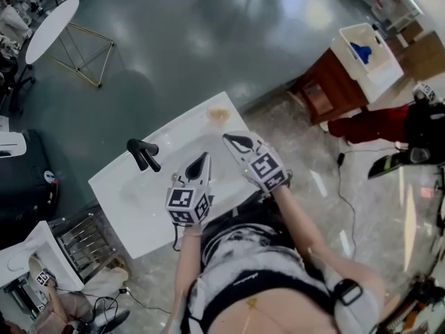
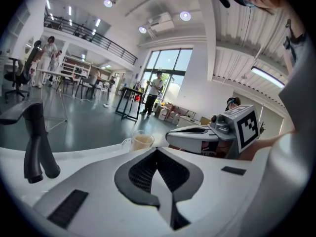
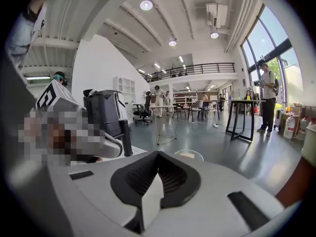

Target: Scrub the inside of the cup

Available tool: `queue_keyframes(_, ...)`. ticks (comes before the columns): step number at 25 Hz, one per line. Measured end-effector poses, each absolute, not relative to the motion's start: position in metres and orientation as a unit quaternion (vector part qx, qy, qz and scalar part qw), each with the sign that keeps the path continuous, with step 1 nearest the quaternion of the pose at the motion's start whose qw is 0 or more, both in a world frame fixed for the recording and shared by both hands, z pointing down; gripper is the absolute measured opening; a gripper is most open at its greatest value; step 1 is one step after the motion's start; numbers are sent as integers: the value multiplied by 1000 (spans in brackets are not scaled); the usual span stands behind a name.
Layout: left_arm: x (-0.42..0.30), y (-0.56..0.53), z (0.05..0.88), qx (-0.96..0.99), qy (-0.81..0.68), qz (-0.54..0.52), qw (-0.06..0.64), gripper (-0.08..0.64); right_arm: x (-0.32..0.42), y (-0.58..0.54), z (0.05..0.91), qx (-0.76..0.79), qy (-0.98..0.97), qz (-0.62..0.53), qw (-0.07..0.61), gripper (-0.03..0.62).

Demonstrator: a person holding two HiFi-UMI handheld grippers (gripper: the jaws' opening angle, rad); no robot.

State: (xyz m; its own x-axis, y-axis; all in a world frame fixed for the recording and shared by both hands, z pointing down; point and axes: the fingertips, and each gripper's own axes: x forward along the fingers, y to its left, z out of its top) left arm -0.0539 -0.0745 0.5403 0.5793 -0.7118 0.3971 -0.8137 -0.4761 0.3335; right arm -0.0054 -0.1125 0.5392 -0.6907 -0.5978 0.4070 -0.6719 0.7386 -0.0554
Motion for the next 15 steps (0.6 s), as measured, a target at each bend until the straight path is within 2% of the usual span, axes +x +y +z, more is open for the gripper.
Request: queue_keyframes(15, -63, -80, 473, 851, -486, 51, 190, 6, -28, -90, 472, 318, -934, 61, 151, 3)
